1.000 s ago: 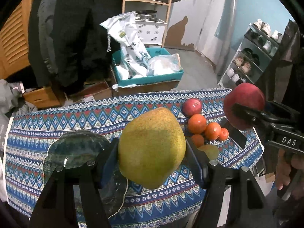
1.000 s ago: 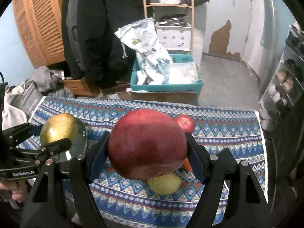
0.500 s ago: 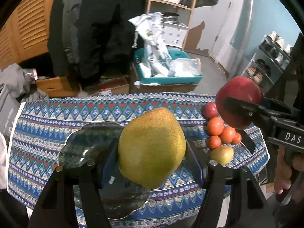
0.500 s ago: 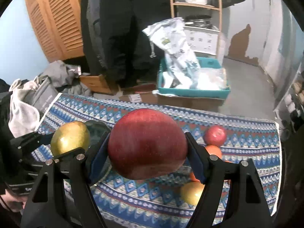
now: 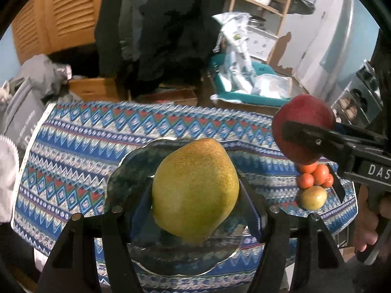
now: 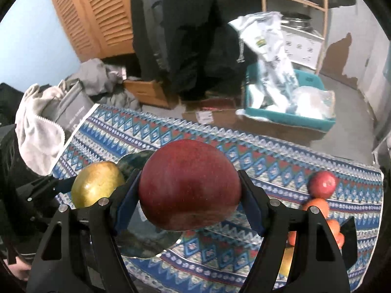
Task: Organize fruits
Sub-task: 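Lower the pear into the glass bowl and open the left tool while the right tool releases the apple there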
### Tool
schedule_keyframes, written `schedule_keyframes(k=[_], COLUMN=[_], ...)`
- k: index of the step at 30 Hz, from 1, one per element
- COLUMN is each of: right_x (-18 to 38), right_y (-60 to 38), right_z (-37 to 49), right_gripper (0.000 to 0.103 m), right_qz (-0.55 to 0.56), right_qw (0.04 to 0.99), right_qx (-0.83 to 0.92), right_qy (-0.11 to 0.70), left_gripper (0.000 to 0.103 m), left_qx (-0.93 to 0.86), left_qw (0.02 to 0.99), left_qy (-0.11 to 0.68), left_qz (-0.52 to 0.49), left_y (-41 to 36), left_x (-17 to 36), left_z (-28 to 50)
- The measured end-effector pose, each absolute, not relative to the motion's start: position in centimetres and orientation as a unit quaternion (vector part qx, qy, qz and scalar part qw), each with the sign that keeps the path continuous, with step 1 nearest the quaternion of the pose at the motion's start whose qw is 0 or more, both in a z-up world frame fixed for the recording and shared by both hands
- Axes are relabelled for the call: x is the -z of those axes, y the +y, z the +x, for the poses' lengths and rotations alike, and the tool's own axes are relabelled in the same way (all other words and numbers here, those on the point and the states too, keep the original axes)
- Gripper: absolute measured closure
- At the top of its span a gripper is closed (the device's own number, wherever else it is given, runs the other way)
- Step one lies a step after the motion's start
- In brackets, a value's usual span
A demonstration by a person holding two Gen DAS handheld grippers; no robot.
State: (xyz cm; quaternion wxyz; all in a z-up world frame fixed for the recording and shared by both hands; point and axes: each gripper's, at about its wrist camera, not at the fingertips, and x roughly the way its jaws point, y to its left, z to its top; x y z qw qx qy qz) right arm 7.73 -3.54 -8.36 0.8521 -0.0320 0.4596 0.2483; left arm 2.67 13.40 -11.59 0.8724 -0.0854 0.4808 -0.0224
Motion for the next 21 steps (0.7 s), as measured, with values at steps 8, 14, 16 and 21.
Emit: schedule_keyframes(k=[8,14,16,21], right_x=[11.5,14.1,15.0,17.4], right_y=[-0.2,1.2,1.5,1.8], right_z=[8.6,8.7,8.7,8.7], right_gripper=[0.027,0.027,0.027,0.027], right_qz=[-0.047,-0.058,-0.059,-0.060], right_qw=[0.832,0.815,0.808,0.791], right_qx=[-0.262,-0.266,-0.267,-0.265], right_qy=[0.487,0.511,0.522,0.548], left_gripper=[0.034,0.034,0.034,0.034], left_qx=[-0.009,-0.026,-0.029,-0.032], left_qw=[0.852,0.836,0.831,0.822], left_qy=[0.516,0.540,0.547,0.561], left_qz=[-0.092,-0.093,-0.096,-0.088], left_y=[16.7,18.3,18.7,18.7], left_x=[15.7,18.5,19.2,20.6], left_z=[2.5,2.4,2.5,2.6])
